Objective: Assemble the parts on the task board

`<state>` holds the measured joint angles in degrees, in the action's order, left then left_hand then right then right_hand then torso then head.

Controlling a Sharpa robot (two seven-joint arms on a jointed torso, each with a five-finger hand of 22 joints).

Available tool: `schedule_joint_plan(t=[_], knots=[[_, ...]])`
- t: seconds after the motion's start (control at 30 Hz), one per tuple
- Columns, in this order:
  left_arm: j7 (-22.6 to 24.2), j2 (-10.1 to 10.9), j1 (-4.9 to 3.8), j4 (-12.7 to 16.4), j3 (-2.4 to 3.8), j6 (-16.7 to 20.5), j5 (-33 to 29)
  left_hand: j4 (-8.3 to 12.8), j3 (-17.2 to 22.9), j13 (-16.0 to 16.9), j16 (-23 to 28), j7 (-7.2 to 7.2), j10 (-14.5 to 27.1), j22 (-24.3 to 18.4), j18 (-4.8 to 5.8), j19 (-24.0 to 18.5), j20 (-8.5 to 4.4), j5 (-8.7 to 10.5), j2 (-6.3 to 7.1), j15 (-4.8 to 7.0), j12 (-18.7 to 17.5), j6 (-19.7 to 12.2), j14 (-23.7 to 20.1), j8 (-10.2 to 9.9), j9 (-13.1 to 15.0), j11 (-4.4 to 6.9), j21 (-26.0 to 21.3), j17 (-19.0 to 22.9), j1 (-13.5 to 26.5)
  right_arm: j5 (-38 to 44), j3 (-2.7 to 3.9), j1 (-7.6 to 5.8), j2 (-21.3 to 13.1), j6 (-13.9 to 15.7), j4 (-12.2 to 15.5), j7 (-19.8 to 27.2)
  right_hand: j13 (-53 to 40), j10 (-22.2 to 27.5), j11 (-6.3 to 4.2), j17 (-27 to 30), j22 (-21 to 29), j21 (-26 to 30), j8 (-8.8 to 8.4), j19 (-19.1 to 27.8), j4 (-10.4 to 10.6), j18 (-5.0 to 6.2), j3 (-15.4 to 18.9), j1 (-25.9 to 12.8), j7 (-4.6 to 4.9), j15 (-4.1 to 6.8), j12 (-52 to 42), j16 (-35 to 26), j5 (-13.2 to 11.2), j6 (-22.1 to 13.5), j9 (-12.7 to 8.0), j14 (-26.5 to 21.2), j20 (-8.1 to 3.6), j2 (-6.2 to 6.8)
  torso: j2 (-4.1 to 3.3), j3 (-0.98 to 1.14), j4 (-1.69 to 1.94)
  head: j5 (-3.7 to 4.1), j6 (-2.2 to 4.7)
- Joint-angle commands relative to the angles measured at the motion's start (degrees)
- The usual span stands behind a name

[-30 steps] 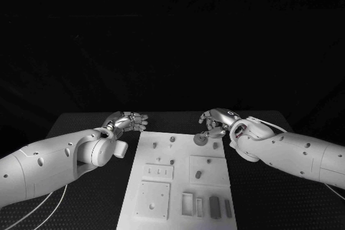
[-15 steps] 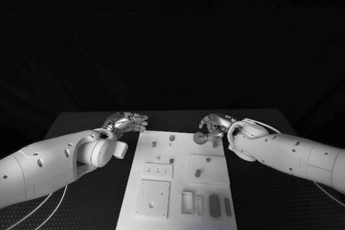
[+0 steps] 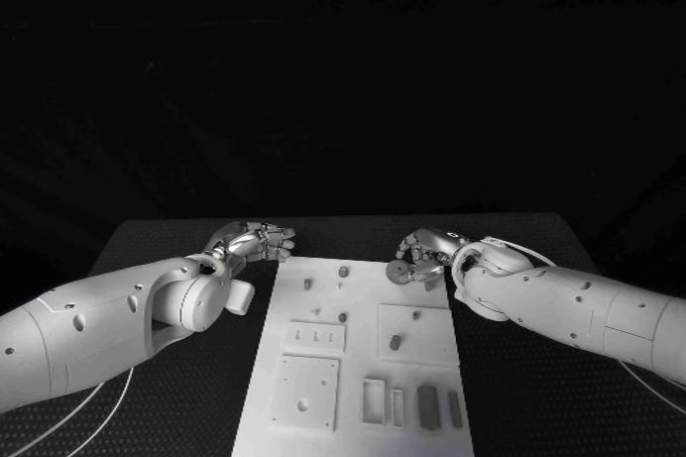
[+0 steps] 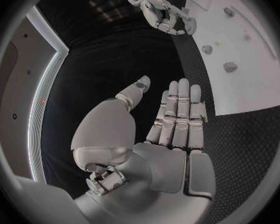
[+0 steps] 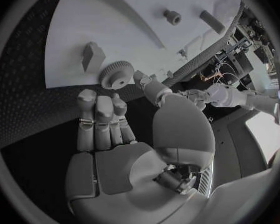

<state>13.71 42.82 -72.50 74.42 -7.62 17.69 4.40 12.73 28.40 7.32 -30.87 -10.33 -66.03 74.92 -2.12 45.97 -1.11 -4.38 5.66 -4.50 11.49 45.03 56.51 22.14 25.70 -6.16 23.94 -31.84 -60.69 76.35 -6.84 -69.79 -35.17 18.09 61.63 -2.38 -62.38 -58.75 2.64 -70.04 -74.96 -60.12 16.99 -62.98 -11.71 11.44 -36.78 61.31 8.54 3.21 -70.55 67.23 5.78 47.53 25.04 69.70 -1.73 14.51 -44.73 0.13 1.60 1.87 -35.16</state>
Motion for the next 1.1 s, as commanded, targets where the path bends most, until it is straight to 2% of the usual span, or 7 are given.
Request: schedule_joint_plan(t=[0.03,0.13,0.27,0.5,0.63,0.83,1.1], knots=[[0.69,0.02,-0.02,0.3,0.06,-0.88,0.16,0.12,0.23,-0.07,0.32,-0.31,0.0,1.18,-0.9,-0.33,-0.03,0.11,0.07,-0.11,-0.4,-0.1,-0.29,-0.31,-0.08,-0.58,0.29,-0.08,0.51,-0.13,0.01,0.09,0.13,-1.56,-0.32,0.75,-0.03,5.84,0.26,0.02,-1.24,-0.43,0.36,0.45,-0.21,3.56,-0.34,-0.1,0.73,0.07,-0.17,0.34,-0.24,1.62,0.11,-0.5,-0.01,-0.73,-0.09,0.12,0.14,-0.07,-0.09],[0.49,0.1,-0.03,0.4,0.06,-0.96,0.27,0.12,0.24,-0.07,0.32,-0.31,-0.01,1.18,-0.9,-0.33,-0.03,0.1,0.07,-0.11,-0.41,-0.1,-0.3,-0.31,-0.08,-0.58,0.3,-0.08,0.51,-0.13,0.01,0.18,0.29,-1.74,-0.68,0.83,-0.02,5.84,0.2,0.06,-1.21,-0.56,0.38,0.55,-0.18,3.56,-0.61,-0.04,0.67,0.13,-0.17,0.39,-0.53,1.75,0.1,-0.55,-0.02,-0.96,-0.09,0.13,0.1,-0.18,-0.28],[0.42,0.2,-0.03,0.54,0.06,-0.92,0.32,0.14,0.27,-0.07,0.33,-0.31,-0.01,1.18,-0.91,-0.35,-0.03,0.09,0.04,-0.11,-0.43,-0.1,-0.3,-0.31,-0.08,-0.58,0.3,-0.09,0.48,-0.19,0.0,0.29,0.55,-2.12,-1.09,0.91,0.02,5.82,0.1,0.14,-1.17,-0.77,0.49,0.7,-0.19,3.56,-1.14,0.17,0.57,0.23,-0.16,0.48,-0.95,2.06,0.11,-0.62,-0.02,-1.36,-0.24,0.3,0.16,-0.27,-0.29],[0.33,0.46,-0.05,0.92,0.09,-0.94,0.5,0.15,0.28,-0.07,0.34,-0.31,-0.01,1.18,-0.91,-0.36,-0.02,0.08,0.03,-0.11,-0.45,-0.09,-0.31,-0.32,-0.08,-0.59,0.31,-0.1,0.48,-0.14,-0.03,0.51,0.71,-1.93,-1.16,1.2,0.1,5.38,-0.28,0.32,-1.09,-1.38,0.88,0.74,0.19,3.56,-3.26,0.72,0.16,0.59,-0.3,0.86,-1.49,3.15,0.18,-0.5,-0.1,-2.57,-0.32,0.3,0.22,-0.36,-0.53],[0.26,0.56,-0.05,0.98,0.09,-0.92,0.59,0.15,0.29,-0.07,0.34,-0.31,-0.01,1.18,-0.9,-0.37,-0.02,0.08,0.03,-0.12,-0.46,-0.09,-0.32,-0.32,-0.08,-0.59,0.32,-0.1,0.48,0.67,-0.07,0.86,0.85,-0.44,-1.56,0.57,0.13,5.0,-0.64,0.37,-1.1,-1.8,1.22,0.66,-0.2,3.56,-3.89,1.13,-0.22,0.91,-0.44,1.12,-1.56,3.92,0.32,-0.36,-0.2,-2.96,-0.43,0.41,0.29,-0.33,-0.61],[0.34,0.71,-0.05,1.21,0.09,-0.92,2.0,0.16,0.3,-0.07,0.35,-0.31,-0.01,1.17,-0.9,-0.38,-0.02,0.07,0.03,-0.12,-0.47,-0.08,-0.32,-0.32,-0.09,-0.59,0.32,-0.11,0.48,0.88,-0.1,1.1,0.78,-0.94,-1.89,0.39,0.23,4.07,-1.24,0.58,-0.99,-2.36,1.99,0.44,-1.12,3.56,-5.01,1.89,-0.85,1.49,-0.61,1.43,-1.69,5.6,0.71,-0.01,-0.43,-4.19,-0.35,0.38,0.28,-0.33,-0.89],[0.31,0.78,-0.05,1.17,0.1,-0.9,2.0,0.16,0.31,-0.07,0.36,-0.31,-0.02,1.17,-0.9,-0.4,-0.01,0.08,0.03,-0.12,-0.49,-0.08,-0.33,-0.32,-0.09,-0.59,0.33,-0.12,0.49,2.03,-0.11,1.12,0.37,-1.13,-1.6,0.51,0.32,3.9,-1.39,0.79,-0.87,-2.57,1.87,0.54,-2.36,3.56,-5.61,2.19,-0.97,1.65,-0.42,1.49,-0.23,5.69,0.82,-0.05,-0.49,-4.01,-0.32,0.42,0.22,-0.36,-1.05]])
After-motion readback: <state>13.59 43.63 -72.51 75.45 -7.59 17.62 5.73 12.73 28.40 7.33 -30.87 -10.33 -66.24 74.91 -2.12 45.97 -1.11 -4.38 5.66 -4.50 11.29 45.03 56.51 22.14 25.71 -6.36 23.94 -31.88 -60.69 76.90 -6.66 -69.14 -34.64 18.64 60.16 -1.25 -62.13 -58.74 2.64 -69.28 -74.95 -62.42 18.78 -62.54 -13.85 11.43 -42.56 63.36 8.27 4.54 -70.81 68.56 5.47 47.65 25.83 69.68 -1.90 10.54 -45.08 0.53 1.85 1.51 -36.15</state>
